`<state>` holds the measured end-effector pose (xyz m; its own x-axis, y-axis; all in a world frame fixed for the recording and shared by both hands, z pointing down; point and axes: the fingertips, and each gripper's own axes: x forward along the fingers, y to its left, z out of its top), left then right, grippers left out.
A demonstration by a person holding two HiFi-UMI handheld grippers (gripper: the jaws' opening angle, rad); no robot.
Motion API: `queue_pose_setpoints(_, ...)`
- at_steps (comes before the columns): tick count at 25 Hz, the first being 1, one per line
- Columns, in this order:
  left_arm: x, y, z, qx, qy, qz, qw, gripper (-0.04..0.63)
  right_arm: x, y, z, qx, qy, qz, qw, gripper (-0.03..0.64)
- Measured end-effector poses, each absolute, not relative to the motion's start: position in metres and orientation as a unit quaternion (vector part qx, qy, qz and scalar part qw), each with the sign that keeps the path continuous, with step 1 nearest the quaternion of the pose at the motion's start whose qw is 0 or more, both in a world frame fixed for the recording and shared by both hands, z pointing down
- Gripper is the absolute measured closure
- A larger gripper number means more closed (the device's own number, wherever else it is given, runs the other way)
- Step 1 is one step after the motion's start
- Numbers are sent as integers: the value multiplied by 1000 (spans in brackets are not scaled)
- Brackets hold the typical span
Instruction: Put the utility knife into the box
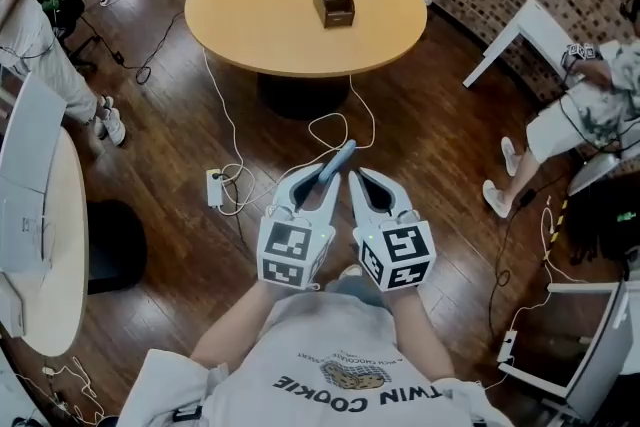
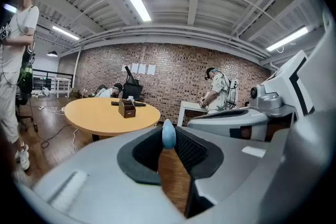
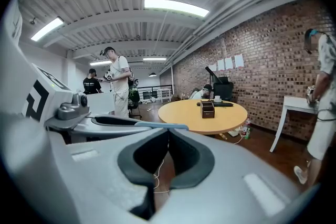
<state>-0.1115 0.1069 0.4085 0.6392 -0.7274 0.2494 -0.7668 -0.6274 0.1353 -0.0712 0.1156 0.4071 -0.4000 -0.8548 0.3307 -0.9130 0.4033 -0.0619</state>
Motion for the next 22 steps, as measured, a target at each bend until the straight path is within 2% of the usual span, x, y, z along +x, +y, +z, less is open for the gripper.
queue_pose_setpoints(11,-109,46,421,890,-431,97,110,523,-65,52,419,524,-836,117,119,615)
queue_pose_setpoints(22,-73,-48,430,873,-462,110,109,523,-25,-45,428,491,-854,118,124,614)
